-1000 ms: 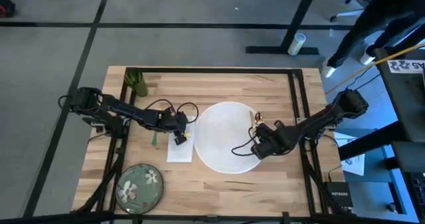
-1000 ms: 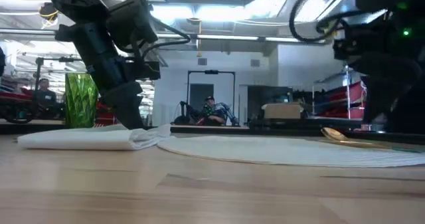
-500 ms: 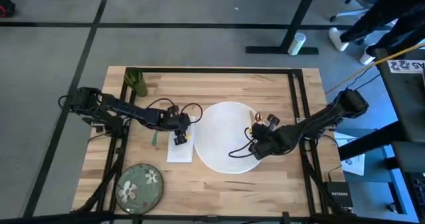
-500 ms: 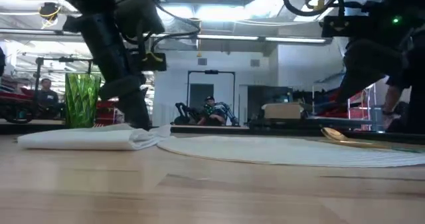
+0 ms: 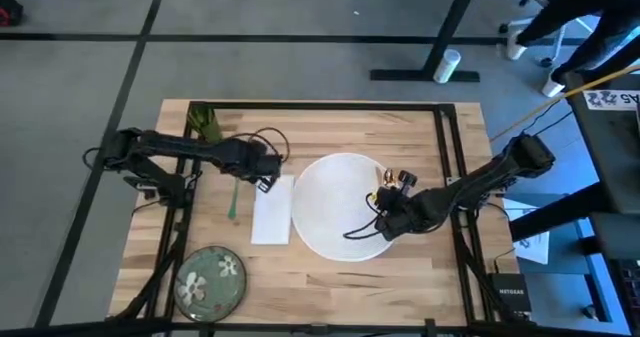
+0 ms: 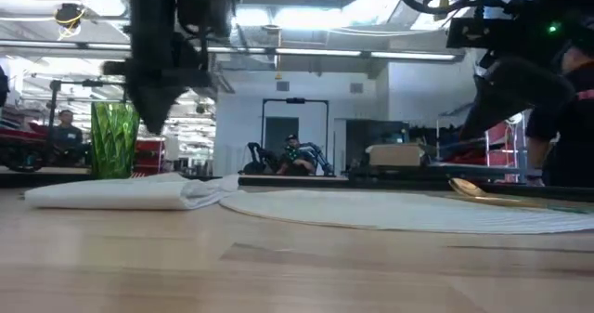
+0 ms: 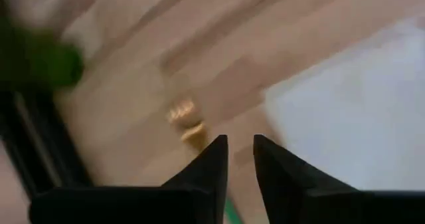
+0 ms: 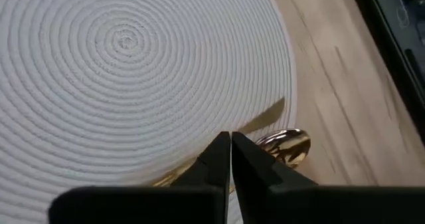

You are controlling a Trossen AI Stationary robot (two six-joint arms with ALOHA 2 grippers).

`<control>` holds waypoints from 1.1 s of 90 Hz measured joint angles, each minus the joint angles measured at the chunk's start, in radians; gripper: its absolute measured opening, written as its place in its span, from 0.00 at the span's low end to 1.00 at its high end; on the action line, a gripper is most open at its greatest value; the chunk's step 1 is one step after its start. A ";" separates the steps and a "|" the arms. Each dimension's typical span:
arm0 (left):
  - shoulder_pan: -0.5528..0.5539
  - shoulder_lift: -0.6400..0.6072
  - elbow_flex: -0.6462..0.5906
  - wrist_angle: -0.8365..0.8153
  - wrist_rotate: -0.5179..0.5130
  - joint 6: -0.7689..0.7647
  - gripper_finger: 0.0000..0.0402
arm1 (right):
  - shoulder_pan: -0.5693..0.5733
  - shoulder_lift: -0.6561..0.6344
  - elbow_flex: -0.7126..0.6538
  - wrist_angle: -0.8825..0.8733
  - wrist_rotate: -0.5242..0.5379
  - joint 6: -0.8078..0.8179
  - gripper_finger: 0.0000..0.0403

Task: Set table place
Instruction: Put the green fork on the white table napkin

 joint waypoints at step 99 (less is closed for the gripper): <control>0.079 0.002 -0.282 0.228 0.165 -0.193 0.10 | 0.000 0.000 0.000 0.000 0.057 -0.087 0.00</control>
